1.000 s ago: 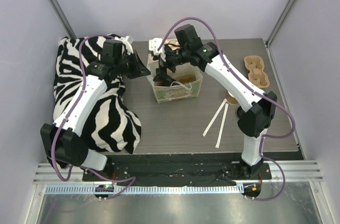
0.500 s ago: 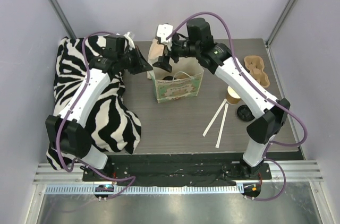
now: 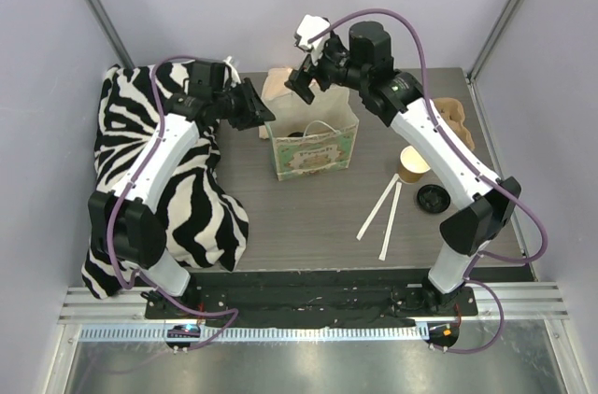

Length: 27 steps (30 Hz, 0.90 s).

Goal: Pack the takeout coffee

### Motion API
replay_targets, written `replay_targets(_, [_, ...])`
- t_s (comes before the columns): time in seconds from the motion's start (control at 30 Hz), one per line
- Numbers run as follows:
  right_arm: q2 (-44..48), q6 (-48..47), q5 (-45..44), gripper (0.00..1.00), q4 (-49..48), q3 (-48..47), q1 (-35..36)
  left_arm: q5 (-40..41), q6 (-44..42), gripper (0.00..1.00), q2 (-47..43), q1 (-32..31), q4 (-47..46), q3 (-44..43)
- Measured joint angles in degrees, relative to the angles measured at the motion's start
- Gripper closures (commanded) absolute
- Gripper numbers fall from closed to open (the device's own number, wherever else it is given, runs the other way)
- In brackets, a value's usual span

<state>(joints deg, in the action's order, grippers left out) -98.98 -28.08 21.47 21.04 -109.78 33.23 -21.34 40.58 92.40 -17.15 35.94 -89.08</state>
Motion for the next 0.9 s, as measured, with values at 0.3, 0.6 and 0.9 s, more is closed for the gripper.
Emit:
replay_targets(0.3, [0.28, 2.38, -3.61, 0.0, 0.52, 0.09, -2.47, -0.87, 0.68, 0.36, 0.04, 0.31, 0.07, -0.81])
replay_targets(0.6, [1.68, 4.15, -5.38, 0.0, 1.03, 0.02, -4.22, -3.54, 0.96, 0.25, 0.02, 0.61, -2.4, -1.92])
replay_targets(0.9, [3.34, 7.67, -8.76, 0.0, 6.16, -2.56, -8.96, -5.2, 0.79, 0.0, -5.38, 2.64, -6.16, -0.26])
